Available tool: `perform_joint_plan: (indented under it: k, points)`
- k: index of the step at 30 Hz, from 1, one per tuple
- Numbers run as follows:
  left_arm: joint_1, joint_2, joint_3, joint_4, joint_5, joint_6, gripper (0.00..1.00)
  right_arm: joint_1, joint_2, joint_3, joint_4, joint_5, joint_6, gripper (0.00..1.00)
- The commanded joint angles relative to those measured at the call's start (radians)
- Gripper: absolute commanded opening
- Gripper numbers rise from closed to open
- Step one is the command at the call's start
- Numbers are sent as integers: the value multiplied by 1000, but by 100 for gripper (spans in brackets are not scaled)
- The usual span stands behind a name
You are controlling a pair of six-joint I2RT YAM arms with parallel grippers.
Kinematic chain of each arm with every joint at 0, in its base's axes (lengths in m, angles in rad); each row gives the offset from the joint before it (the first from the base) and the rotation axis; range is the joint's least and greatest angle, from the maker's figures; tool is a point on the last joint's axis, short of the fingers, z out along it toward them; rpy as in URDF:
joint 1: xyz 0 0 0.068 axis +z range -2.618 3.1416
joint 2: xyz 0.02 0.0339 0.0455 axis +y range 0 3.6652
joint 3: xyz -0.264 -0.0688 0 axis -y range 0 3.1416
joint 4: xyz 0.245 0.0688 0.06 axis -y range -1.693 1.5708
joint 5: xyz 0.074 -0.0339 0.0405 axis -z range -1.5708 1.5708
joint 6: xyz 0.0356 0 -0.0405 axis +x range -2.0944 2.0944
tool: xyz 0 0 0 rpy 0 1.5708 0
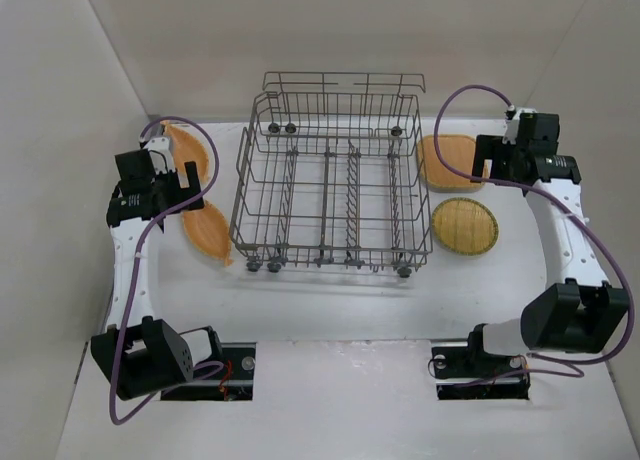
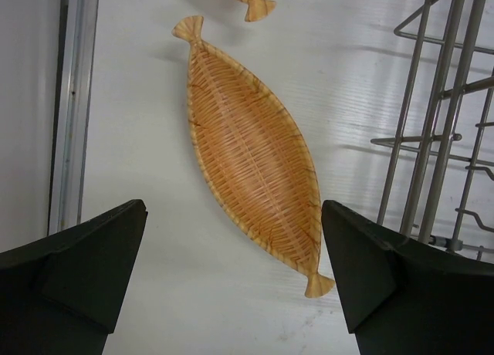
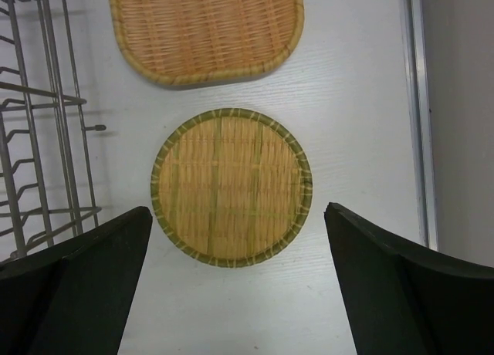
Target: Load the plates into the dish rack
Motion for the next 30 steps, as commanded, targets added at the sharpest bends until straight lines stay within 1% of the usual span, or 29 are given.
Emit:
perform_joint_plan:
  k: [1,3,7,13,15,17,19,22,24,26,30]
  points:
    - [11,-17,-11,41,14,-13,100,-8,-82,9,91,-33,-7,100]
    - [11,-18,-11,43,14,-11,100,-1,-132,3,157,-10,-56,100]
    - [11,-12,-11,52,14,-8,100,44,-184,-2,248,118,-134,100]
    - [11,8,15,64,12,-4,100,24,-206,-8,372,161,-151,100]
    - [10,12,23,64,6,-2,100,30,-217,-20,426,177,-199,100]
    - [8,17,28,64,4,-2,100,40,-235,-60,518,242,-251,100]
    - [8,17,29,66,1,-2,100,54,-240,-81,550,283,-254,100]
    - [8,21,31,66,-2,-2,100,57,-224,-88,527,258,-221,100]
    - [5,24,35,69,-9,-2,100,42,-209,-77,492,174,-198,100]
    - [3,25,35,71,-15,-4,100,33,-182,-57,452,126,-182,100]
    - [-1,21,38,72,-28,-1,100,19,-134,-60,454,123,-184,100]
